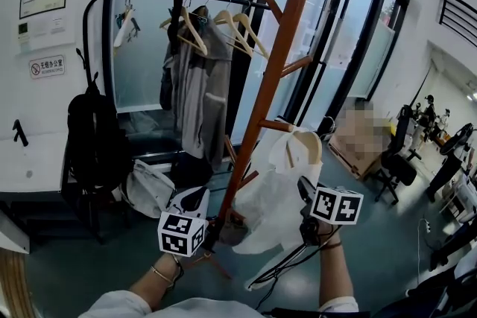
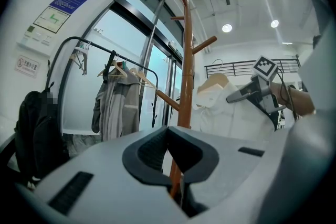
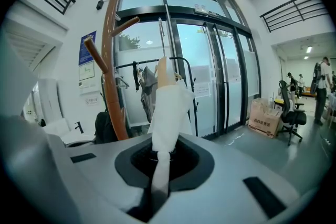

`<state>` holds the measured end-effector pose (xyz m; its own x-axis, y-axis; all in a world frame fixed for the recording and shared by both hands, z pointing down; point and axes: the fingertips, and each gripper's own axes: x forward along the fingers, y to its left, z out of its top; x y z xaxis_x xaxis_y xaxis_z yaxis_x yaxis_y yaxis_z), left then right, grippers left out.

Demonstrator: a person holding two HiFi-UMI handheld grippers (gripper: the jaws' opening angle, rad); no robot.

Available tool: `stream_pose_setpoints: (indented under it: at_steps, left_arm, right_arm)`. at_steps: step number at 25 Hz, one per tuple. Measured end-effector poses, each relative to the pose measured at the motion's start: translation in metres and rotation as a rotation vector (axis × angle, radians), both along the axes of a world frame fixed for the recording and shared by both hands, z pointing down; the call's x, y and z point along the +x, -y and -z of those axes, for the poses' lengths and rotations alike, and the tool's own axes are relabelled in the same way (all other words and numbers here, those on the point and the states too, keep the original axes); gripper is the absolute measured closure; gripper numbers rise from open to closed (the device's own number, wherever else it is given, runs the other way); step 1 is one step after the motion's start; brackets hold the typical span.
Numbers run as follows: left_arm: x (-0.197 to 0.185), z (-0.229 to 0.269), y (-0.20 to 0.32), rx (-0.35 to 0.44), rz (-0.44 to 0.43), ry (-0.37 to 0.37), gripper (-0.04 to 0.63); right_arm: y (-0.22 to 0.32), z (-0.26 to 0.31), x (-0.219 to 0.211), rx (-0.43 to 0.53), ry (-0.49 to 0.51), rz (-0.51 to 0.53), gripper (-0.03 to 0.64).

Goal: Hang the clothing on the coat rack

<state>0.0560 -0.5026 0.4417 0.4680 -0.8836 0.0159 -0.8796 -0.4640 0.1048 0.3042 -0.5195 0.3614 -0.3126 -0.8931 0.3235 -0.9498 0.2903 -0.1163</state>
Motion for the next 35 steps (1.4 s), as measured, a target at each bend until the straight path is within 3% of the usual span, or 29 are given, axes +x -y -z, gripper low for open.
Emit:
stream_pose_setpoints:
  at_steps: [35]
  left_arm:
    - [0.002, 0.012, -0.001, 0.022, -0.02, 0.014, 0.588]
  right_arm:
    - [0.006, 0.109, -0.028, 0.123, -0.141, 0.095, 0.577]
